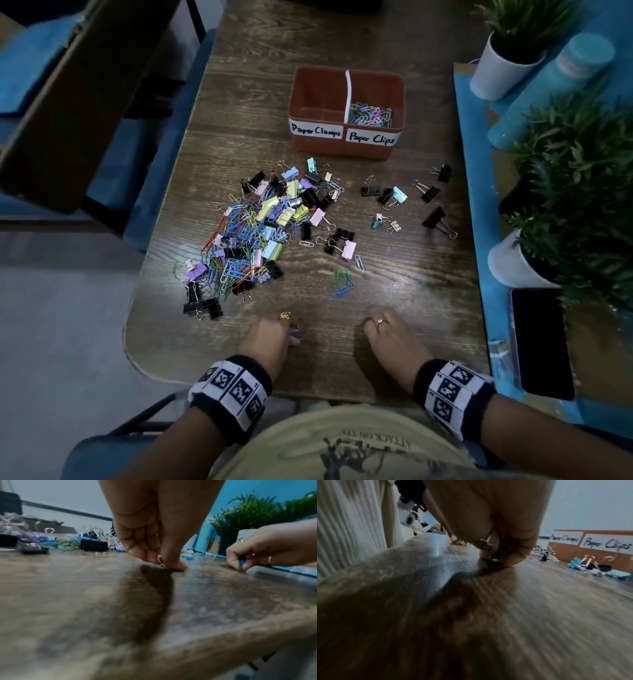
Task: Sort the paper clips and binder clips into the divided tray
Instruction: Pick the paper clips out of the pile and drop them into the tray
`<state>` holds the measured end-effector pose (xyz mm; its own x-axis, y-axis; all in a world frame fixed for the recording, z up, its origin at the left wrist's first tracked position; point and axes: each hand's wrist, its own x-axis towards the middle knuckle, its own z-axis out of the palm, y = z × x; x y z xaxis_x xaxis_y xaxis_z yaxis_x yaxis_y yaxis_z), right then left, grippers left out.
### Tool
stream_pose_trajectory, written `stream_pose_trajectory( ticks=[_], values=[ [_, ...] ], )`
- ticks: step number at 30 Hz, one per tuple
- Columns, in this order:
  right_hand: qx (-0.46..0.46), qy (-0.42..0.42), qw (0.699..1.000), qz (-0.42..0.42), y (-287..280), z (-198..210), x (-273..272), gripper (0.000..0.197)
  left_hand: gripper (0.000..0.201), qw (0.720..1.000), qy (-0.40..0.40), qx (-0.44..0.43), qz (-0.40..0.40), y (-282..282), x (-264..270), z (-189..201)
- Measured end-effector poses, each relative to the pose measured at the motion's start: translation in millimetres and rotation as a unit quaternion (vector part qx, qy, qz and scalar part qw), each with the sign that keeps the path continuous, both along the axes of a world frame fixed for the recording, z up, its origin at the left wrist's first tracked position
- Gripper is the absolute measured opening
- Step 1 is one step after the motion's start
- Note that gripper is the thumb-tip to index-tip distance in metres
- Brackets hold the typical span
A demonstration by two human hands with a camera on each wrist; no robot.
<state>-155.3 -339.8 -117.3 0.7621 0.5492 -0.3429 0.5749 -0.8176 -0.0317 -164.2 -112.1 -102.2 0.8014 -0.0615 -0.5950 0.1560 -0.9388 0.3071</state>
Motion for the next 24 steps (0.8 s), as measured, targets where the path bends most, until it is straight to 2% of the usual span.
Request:
stream_pose_trajectory(
  ticks=[1, 4, 5, 6, 8, 11, 13, 17, 20, 24],
  values=[
    [-0.006, 0.000, 1.000, -0.002, 1, -1, 0, 0.029, 0.025, 1.000, 0.001, 0.013, -0.016, 0, -1, 1],
    [-0.003, 0.034, 0.999, 0.016, 3, 3, 3, 0.014, 0.029, 0.997, -0.013, 0.034, -0.070, -4, -3, 4],
    [0.013, 0.051, 0.999, 0.008, 5, 9, 8, 0.015, 0.031, 0.995, -0.023, 0.044, -0.087, -6, -3, 6],
    [0.038, 0.077, 0.996, -0.019, 4, 13, 13, 0.022, 0.032, 0.993, -0.035, 0.056, -0.100, -7, -3, 9],
    [0.088, 0.119, 0.985, -0.092, 1, 18, 33, 0.019, 0.031, 0.988, -0.046, 0.076, -0.123, -11, -1, 15],
    [0.149, 0.101, 0.958, -0.224, 3, 17, 76, 0.029, 0.034, 0.981, -0.057, 0.090, -0.161, -16, 5, 21],
    [0.195, 0.068, 0.933, -0.295, 12, 20, 98, 0.027, 0.033, 0.978, -0.063, 0.096, -0.175, -20, 14, 25],
    [0.215, 0.110, 0.914, -0.327, 26, 24, 113, 0.025, 0.032, 0.993, -0.032, 0.031, -0.113, -35, 41, 19],
    [0.235, 0.106, 0.913, -0.315, 34, 22, 107, 0.023, 0.030, 0.997, -0.061, -0.033, -0.043, -49, 60, 13],
    [0.264, 0.116, 0.921, -0.263, 37, 22, 100, 0.020, 0.020, 0.998, -0.064, -0.018, 0.001, -63, 77, 15]
  ],
)
